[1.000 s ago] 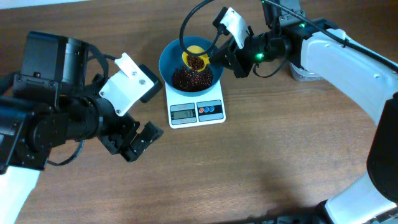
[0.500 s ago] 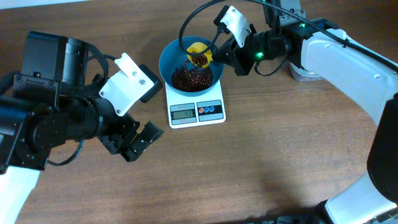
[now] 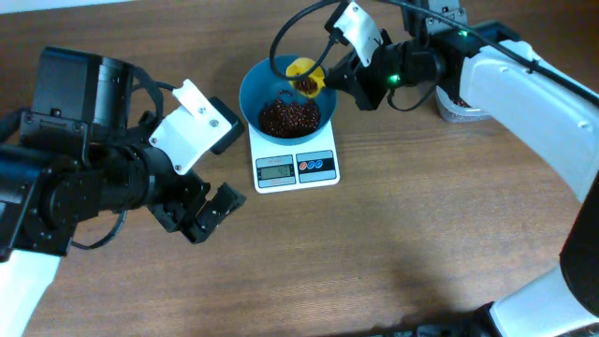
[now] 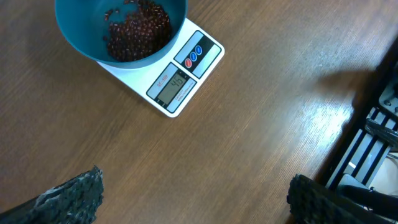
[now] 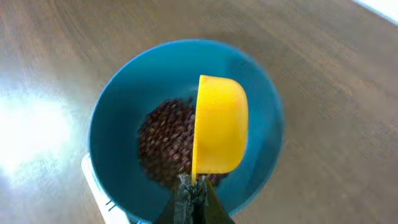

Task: Scoop item into bowl and weigh 50g on scale
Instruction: 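Rotate the scoop further over the bowl to empty remaining beans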

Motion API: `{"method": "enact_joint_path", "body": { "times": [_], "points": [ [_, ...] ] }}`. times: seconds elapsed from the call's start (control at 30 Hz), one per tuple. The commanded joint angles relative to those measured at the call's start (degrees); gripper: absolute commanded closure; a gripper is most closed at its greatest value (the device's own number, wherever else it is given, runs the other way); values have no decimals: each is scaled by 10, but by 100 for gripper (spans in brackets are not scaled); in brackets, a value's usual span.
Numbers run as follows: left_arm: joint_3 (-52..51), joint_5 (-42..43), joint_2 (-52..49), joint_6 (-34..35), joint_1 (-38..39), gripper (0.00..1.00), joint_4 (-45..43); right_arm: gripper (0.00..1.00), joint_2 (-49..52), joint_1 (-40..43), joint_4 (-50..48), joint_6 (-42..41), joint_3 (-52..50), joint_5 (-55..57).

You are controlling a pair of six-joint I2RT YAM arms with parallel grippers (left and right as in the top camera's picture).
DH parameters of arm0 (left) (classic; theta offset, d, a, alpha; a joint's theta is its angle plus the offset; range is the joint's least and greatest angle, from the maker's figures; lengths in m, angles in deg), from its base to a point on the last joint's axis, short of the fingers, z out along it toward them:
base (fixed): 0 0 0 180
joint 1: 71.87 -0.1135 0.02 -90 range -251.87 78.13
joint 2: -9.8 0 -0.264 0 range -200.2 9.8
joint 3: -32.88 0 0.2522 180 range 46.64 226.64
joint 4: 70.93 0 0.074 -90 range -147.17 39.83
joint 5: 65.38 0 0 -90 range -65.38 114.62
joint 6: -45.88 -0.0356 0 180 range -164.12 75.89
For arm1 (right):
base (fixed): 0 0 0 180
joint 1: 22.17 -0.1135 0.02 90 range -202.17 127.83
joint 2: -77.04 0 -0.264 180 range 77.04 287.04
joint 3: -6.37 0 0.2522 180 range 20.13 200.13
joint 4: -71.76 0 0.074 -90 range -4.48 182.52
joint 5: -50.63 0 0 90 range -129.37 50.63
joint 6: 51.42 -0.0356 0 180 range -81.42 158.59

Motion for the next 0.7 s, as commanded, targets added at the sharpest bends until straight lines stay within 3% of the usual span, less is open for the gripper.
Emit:
{"method": "enact_joint_path", "body": {
  "times": [0.0,0.67],
  "points": [
    [4,6,0,5,1,2,1,96,-21,-17,15,-2,13,14],
    [4,6,0,5,1,2,1,96,-28,-24,9,-5,16,51]
  ]
}}
